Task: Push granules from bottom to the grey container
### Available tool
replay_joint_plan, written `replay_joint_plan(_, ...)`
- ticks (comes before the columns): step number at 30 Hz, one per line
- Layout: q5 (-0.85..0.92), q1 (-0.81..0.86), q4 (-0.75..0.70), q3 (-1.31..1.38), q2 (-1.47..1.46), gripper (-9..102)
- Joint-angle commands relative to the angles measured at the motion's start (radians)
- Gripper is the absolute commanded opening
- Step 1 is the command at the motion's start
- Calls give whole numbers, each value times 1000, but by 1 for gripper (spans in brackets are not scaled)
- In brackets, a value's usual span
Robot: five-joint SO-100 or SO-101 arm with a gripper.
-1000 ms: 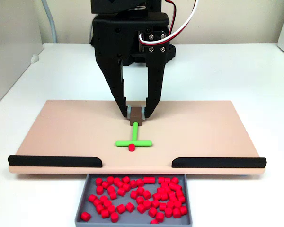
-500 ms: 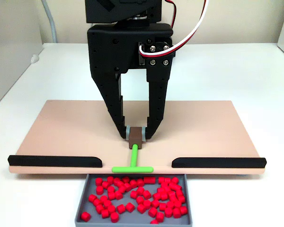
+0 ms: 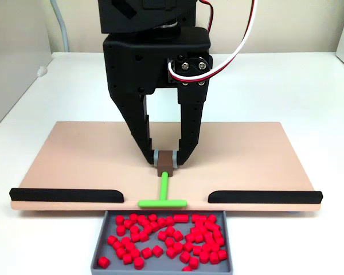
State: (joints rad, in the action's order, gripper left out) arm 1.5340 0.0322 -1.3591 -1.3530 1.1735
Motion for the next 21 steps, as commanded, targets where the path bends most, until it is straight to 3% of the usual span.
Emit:
replay_joint_plan(1, 0, -15, -63, 25, 91, 0)
replay_joint_plan(12, -52, -72, -92, -5, 291, 0)
replay_joint_plan(21, 9, -48, -92, -272, 511, 0)
